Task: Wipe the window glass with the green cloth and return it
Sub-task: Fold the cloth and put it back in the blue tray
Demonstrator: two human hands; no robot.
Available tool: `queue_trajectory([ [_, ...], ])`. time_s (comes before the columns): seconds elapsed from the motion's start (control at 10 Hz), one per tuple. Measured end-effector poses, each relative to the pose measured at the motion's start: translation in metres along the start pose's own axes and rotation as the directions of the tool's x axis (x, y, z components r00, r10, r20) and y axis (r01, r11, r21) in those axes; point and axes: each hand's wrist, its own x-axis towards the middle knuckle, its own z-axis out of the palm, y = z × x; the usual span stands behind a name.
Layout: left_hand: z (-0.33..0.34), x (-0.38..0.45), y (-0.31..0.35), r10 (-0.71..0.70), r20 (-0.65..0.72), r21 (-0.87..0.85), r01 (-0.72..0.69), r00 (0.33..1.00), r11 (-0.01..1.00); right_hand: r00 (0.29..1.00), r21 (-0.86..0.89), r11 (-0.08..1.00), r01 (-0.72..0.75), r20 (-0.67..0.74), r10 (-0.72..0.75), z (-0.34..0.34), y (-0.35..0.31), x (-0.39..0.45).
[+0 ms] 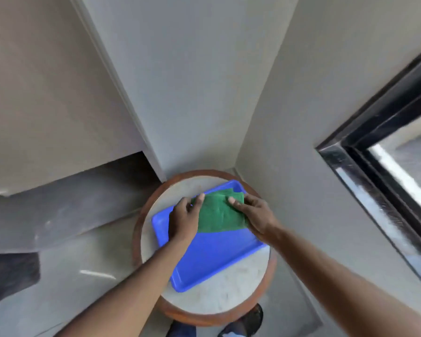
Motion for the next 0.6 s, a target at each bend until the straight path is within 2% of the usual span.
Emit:
queue_trajectory([
  [0.1, 0.021, 0.064, -0.114, -0.117, 0.012, 0.177, 0.113, 0.993, 0.978, 0.997, -0.079, 0.994, -0.073, -0.029, 0.071, 0.006, 0.091, 0.082],
  [0.2, 0.037, 0.095, -0.165, -0.135, 0.028, 0.278, 0.122, 0.99, 0.953, 0.991, -0.162, 0.984, -0.079, -0.121, 0.059, 0.007, 0.137, 0.121],
  [0.3, 0.059, 0.12, -0.195, -0.144, 0.033, 0.375, 0.121, 0.989, 0.919, 0.962, -0.316, 0.944, -0.095, -0.274, 0.005, 0.006, 0.178, 0.154],
  [0.4, 0.075, 0.133, -0.209, -0.15, 0.021, 0.418, 0.128, 0.988, 0.899, 0.933, -0.503, 0.859, -0.093, -0.344, -0.1, 0.004, 0.197, 0.17],
  [0.5, 0.091, 0.133, -0.212, -0.072, 0.017, 0.467, 0.056, 0.997, 0.883, 0.918, -0.65, 0.76, -0.028, -0.318, -0.238, 0.002, 0.212, 0.18],
  [0.6, 0.092, 0.124, -0.208, 0.034, -0.004, 0.502, -0.027, 0.999, 0.864, 0.894, -0.675, 0.738, -0.008, -0.335, -0.297, 0.001, 0.215, 0.177],
])
